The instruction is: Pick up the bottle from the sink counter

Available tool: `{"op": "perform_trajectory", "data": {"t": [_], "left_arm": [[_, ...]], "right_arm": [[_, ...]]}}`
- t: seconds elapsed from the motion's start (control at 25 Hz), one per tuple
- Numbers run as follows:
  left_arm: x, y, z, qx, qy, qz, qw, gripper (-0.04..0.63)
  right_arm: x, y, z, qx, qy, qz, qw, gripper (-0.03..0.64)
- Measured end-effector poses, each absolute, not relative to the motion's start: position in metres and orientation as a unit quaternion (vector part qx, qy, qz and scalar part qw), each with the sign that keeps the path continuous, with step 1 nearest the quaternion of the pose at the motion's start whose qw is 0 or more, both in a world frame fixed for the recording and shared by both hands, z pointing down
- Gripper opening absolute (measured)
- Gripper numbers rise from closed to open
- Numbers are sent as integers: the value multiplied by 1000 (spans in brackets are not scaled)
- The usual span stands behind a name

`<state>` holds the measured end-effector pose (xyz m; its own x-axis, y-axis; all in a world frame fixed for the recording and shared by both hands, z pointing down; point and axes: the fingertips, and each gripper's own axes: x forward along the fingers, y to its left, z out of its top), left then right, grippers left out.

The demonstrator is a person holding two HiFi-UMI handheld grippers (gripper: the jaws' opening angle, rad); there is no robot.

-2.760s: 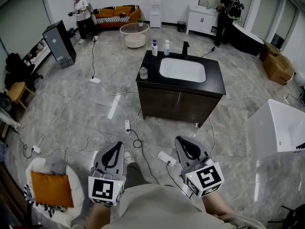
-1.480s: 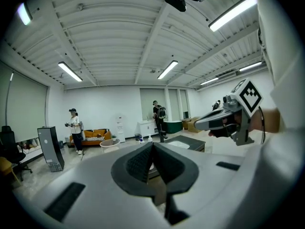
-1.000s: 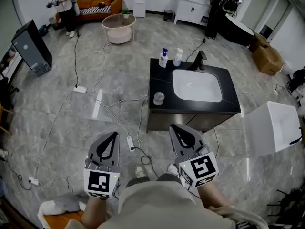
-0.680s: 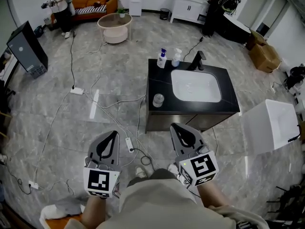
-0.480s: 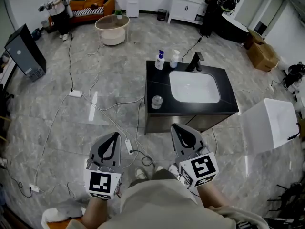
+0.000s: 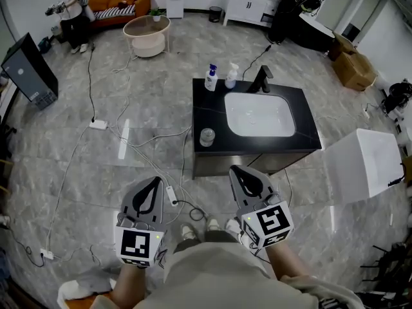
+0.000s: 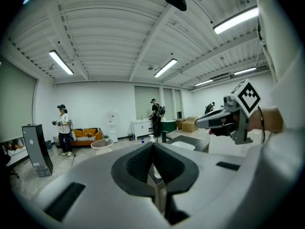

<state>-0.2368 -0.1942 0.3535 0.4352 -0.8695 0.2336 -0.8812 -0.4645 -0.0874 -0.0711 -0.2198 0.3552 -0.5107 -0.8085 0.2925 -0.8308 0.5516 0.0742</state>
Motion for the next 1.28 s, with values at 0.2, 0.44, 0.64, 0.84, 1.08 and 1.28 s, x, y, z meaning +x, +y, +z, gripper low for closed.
{"op": "perform_trajectory", "data": {"t": [0.2,0.44,0.64,0.84,1.08,1.28], "left_arm": [[-231,-218,351,841,-526,123,12,6],[-218,-256,343,839,-531,120,-9,6],[-208,-295,342,835,-536,120,-21,6],[-200,-333,359,837,-535,120,-8,6],[-195,-370,397,833,-534,146,7,6],[-190,-388,435,833,-529,161,35,6]], "right_arm": [[-64,-248,346,473,-873,29,117,-2],[-55,-295,338,484,-873,17,67,80],[-54,-346,346,488,-871,14,62,191],[-64,-389,377,481,-874,11,70,242],[-80,-429,429,474,-877,22,73,275],[-89,-454,492,466,-878,59,97,295]]}}
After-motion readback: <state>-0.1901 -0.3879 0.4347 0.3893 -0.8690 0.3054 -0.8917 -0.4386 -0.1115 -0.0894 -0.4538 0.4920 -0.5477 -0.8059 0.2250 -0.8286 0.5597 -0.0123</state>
